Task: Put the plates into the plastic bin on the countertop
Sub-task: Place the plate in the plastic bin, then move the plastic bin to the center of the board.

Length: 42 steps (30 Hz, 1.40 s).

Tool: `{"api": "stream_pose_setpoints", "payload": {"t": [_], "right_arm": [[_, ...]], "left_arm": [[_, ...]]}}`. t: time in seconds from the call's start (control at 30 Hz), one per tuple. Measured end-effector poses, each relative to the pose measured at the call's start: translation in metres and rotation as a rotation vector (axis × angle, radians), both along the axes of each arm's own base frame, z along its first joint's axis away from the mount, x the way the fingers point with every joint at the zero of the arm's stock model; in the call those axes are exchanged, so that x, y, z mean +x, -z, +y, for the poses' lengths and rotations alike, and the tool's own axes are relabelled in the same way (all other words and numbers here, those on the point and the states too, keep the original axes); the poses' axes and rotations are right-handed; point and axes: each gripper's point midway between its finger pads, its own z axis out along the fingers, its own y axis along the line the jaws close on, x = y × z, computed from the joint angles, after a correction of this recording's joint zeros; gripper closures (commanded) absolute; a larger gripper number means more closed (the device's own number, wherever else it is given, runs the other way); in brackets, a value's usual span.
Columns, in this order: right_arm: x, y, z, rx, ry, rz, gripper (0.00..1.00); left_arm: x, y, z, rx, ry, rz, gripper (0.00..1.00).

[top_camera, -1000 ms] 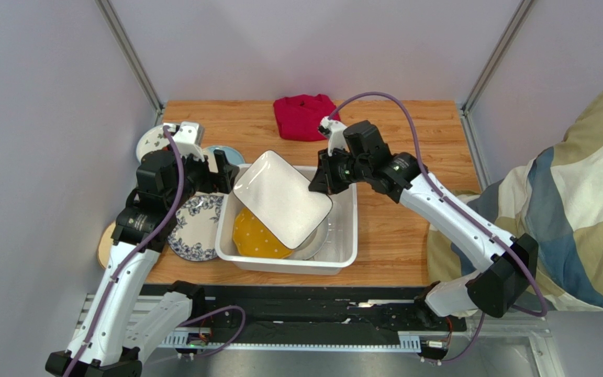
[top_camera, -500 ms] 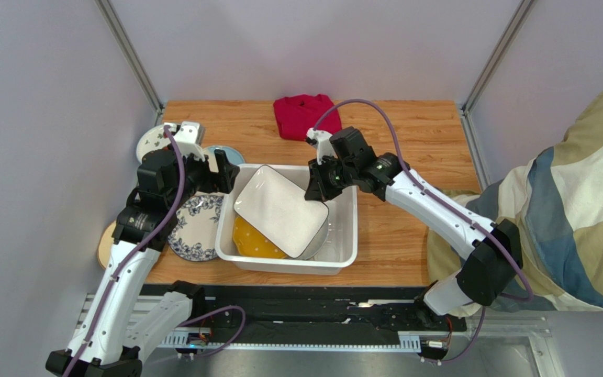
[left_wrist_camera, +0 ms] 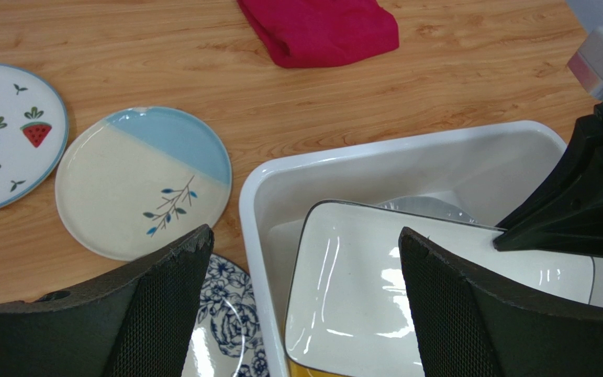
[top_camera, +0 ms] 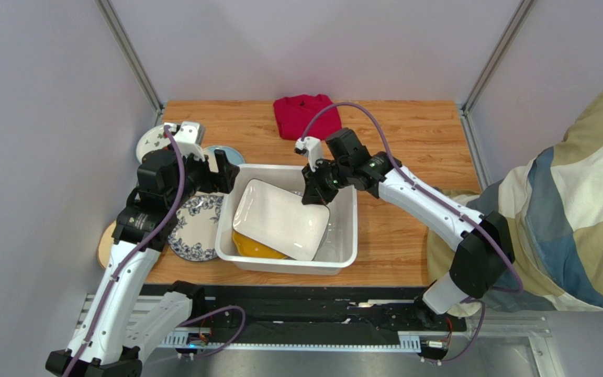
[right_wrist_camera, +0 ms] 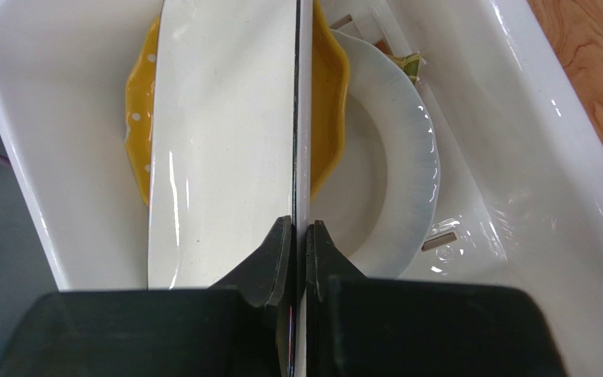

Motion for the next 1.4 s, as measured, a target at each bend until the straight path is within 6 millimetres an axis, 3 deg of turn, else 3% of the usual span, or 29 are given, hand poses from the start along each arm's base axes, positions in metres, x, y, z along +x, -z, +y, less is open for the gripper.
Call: {"api": "stream_pose_setpoints", "payload": {"t": [0.33, 0.67, 0.77, 0.9, 1.13, 1.17, 1.2, 1.23, 1.4], "right_arm": [[-0.002, 0.012, 0.008, 0.007, -0.145, -0.015, 1.0], [-0.033, 0.024, 0.031, -0.006, -0.286, 0.035, 0.99], [-0.038, 0.032, 0.031, -0.031, -0.284, 0.064, 0.89], [-0.036, 0.035, 0.03, -0.053, -0.257, 0.064, 0.63], [-0.034, 0.038, 0.031, -0.083, -0.22, 0.051, 0.37], [-0.033, 0.038, 0.03, -0.089, -0.211, 0.046, 0.26], [-0.032, 0.038, 0.03, -0.092, -0.204, 0.044, 0.24], [-0.031, 0.037, 0.029, -0.095, -0.193, 0.043, 0.03], [-0.029, 0.03, 0.022, -0.099, -0.136, 0.02, 0.0]], "left_arm": [[0.0, 0.0, 0.0, 0.0, 0.0, 0.001, 0.08], [0.001, 0.002, 0.0, 0.002, 0.001, 0.007, 0.08], [0.001, 0.002, 0.0, 0.002, 0.001, 0.007, 0.08], [0.001, 0.002, 0.0, 0.002, 0.001, 0.007, 0.08], [0.001, 0.002, 0.0, 0.002, 0.001, 0.007, 0.08], [0.001, 0.002, 0.0, 0.002, 0.001, 0.007, 0.08], [0.001, 0.002, 0.0, 0.002, 0.001, 0.007, 0.08], [0.001, 0.002, 0.0, 0.002, 0.0, 0.007, 0.08], [0.001, 0.002, 0.0, 0.002, 0.0, 0.007, 0.08]]}}
